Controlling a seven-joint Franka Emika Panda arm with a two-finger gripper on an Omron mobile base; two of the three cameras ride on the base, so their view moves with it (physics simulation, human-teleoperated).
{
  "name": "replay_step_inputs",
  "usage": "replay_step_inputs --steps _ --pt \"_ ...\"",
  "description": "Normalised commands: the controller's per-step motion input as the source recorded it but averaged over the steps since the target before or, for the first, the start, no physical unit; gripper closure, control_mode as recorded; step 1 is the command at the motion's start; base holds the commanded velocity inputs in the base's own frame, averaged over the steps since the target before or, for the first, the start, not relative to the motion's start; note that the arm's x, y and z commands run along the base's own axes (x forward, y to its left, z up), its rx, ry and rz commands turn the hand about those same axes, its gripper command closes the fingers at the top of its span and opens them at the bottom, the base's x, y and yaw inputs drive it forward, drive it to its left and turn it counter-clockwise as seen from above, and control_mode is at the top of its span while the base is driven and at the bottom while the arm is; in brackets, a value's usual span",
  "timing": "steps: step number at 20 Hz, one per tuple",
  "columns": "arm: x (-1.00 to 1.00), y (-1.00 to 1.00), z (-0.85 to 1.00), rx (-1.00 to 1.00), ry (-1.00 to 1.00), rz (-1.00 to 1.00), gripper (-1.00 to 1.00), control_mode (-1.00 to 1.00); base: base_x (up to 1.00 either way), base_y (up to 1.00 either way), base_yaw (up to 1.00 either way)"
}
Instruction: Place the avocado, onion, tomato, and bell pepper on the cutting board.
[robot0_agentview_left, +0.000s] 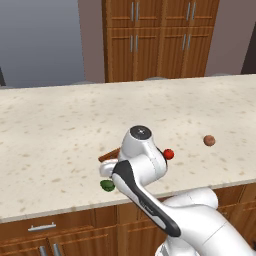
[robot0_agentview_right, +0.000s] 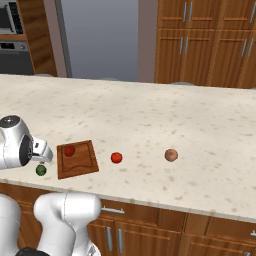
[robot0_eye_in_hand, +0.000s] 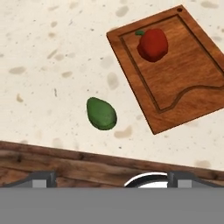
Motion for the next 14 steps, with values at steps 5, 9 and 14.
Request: replay_step_inputs --steps 5,9,14 --pt "0.13 0.09 0.00 0.00 0.00 0.00 -1.00 -1.00 0.00 0.00 0.00" --pt "0.16 0.10 0.00 0.00 0.02 0.00 -1.00 -1.00 0.00 0.00 0.00" --pt "0.20 0.06 -0.01 0.00 0.02 0.00 -1.00 -1.00 0.00 0.00 0.00"
